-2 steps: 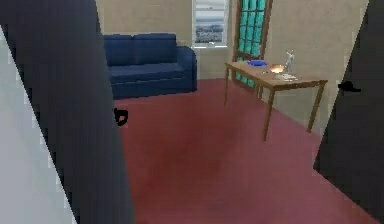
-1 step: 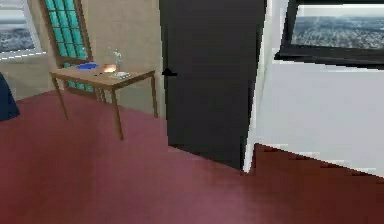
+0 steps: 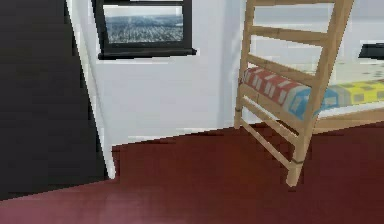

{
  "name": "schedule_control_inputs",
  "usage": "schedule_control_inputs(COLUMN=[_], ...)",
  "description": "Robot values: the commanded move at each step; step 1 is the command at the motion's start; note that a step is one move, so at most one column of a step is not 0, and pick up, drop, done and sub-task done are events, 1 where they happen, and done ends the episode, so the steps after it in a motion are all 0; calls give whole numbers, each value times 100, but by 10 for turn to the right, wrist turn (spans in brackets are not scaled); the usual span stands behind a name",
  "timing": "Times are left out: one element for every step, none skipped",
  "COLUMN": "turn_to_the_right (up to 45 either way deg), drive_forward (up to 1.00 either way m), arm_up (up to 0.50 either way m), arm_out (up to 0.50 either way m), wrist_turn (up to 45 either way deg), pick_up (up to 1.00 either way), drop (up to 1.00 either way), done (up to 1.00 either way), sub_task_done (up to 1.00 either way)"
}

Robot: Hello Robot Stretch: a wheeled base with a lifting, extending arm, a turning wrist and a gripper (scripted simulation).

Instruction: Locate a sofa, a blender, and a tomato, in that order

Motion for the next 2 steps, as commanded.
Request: schedule_control_inputs(turn_to_the_right=[60,0], drive_forward=[0,20], arm_up=[0,0], arm_out=[0,0], wrist_turn=[0,0], pick_up=[0,0], drop=[0,0], done=[0,0], sub_task_done=[0,0])
